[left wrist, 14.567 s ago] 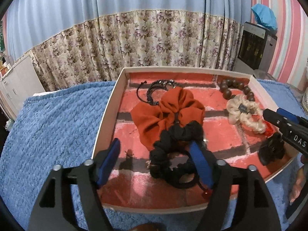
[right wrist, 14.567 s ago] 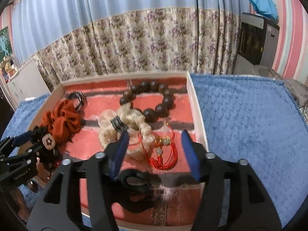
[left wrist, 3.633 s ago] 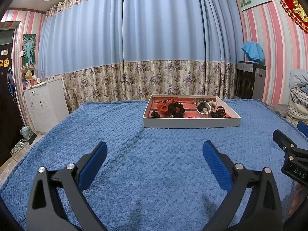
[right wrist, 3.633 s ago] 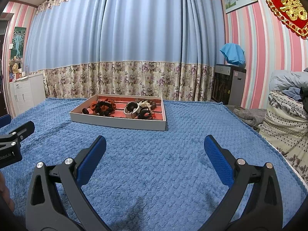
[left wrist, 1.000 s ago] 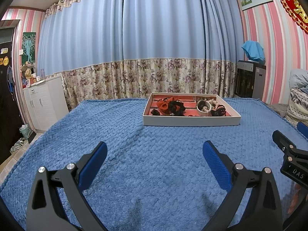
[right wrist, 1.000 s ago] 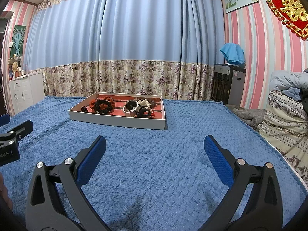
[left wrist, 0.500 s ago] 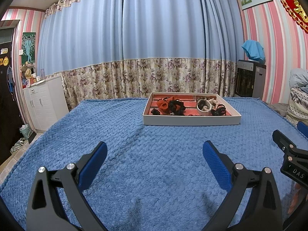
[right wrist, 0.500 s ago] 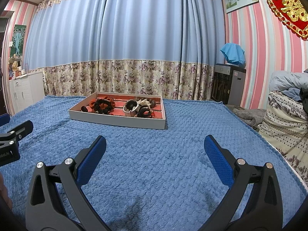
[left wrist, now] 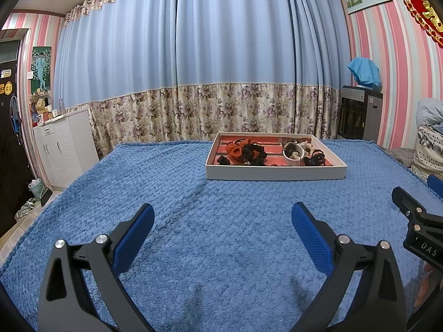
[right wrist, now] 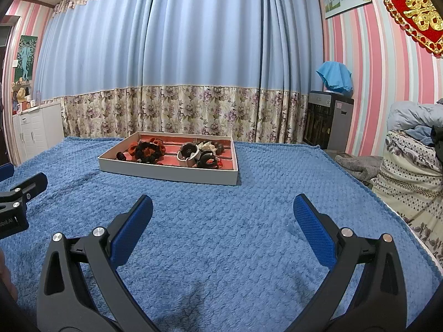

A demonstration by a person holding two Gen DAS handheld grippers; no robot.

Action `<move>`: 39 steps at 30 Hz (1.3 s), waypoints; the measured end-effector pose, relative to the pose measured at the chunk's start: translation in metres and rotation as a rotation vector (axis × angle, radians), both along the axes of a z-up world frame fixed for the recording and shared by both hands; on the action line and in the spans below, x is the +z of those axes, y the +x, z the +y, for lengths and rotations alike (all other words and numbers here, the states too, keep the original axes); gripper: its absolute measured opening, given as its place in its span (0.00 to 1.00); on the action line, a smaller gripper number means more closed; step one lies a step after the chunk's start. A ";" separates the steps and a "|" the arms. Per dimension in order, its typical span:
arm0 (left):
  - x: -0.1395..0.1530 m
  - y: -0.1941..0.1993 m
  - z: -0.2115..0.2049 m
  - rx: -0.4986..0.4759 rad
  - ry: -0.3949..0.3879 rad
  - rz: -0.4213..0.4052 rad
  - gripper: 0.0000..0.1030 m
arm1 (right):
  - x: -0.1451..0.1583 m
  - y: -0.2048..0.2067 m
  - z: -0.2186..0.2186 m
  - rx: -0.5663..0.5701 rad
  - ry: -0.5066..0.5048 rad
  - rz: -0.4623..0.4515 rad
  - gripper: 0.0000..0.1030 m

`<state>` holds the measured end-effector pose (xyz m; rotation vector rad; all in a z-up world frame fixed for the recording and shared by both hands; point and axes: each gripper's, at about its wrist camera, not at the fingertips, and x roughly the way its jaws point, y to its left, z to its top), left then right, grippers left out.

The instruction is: Organize jewelry

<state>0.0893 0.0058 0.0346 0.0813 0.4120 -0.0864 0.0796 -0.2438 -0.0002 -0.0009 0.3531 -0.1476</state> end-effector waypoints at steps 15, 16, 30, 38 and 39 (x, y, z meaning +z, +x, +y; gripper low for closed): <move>0.000 0.000 0.000 -0.001 0.001 0.000 0.94 | 0.000 0.000 0.001 -0.001 -0.001 0.001 0.96; 0.000 0.001 0.000 0.000 0.001 0.001 0.94 | 0.000 0.000 0.000 -0.001 -0.001 0.002 0.96; -0.002 0.000 0.000 -0.002 0.001 0.005 0.94 | -0.003 0.000 0.001 -0.003 -0.001 0.006 0.96; -0.002 0.001 0.000 -0.002 0.001 0.005 0.94 | -0.003 0.000 0.001 -0.002 -0.002 0.007 0.96; -0.002 0.001 0.000 -0.003 0.001 0.005 0.94 | -0.003 0.000 0.001 -0.002 -0.003 0.008 0.96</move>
